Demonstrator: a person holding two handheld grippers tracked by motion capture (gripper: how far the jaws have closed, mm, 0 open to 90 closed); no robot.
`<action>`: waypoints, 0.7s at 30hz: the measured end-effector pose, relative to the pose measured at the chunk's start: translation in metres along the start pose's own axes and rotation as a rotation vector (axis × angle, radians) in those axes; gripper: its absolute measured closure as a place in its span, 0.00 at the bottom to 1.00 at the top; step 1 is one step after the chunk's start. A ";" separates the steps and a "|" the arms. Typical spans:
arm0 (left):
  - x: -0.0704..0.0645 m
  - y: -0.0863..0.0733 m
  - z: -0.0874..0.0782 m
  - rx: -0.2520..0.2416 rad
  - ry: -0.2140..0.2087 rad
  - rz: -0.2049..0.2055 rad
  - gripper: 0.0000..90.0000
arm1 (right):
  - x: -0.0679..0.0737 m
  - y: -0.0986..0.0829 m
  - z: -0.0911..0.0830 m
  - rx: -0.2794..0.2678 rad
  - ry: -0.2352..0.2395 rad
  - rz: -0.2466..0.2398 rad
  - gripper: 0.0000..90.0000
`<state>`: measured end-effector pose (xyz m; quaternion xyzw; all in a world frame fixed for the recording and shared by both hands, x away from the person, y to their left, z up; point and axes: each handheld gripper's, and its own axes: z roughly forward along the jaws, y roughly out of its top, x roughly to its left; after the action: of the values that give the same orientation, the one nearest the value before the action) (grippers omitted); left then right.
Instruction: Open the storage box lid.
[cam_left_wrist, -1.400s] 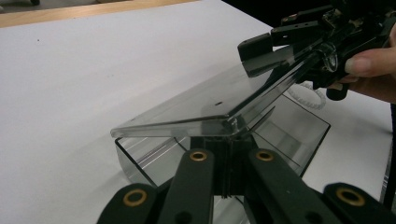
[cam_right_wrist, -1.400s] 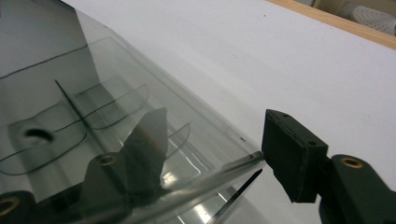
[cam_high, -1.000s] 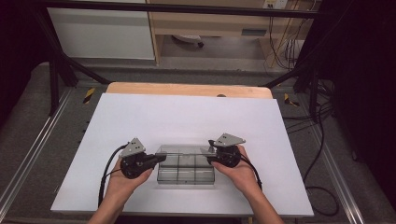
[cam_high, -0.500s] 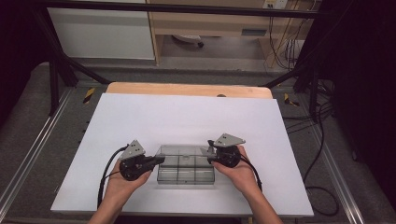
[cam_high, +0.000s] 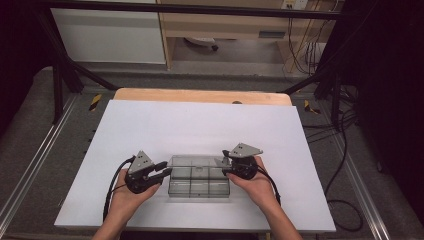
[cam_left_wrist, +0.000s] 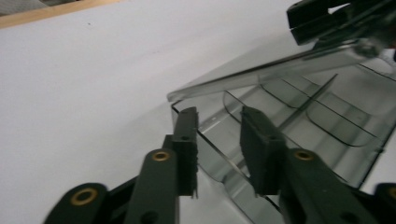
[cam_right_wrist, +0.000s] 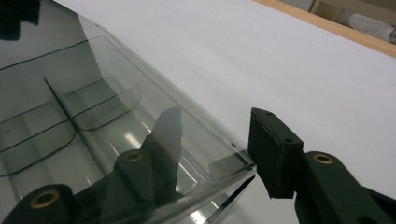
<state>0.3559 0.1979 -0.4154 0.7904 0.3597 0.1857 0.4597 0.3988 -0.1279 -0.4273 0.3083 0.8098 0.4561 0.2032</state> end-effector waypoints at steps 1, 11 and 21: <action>0.001 0.000 0.001 -0.002 0.010 -0.002 0.66 | 0.000 0.000 0.000 0.000 0.000 -0.001 0.60; 0.011 0.002 0.021 0.030 -0.007 0.010 0.54 | 0.000 0.000 0.000 0.002 0.003 -0.005 0.61; 0.016 0.013 0.036 0.046 -0.029 0.042 0.52 | -0.001 0.002 0.000 0.005 0.001 -0.012 0.62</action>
<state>0.3947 0.1838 -0.4232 0.8108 0.3404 0.1755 0.4426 0.4001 -0.1276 -0.4256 0.3037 0.8129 0.4530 0.2046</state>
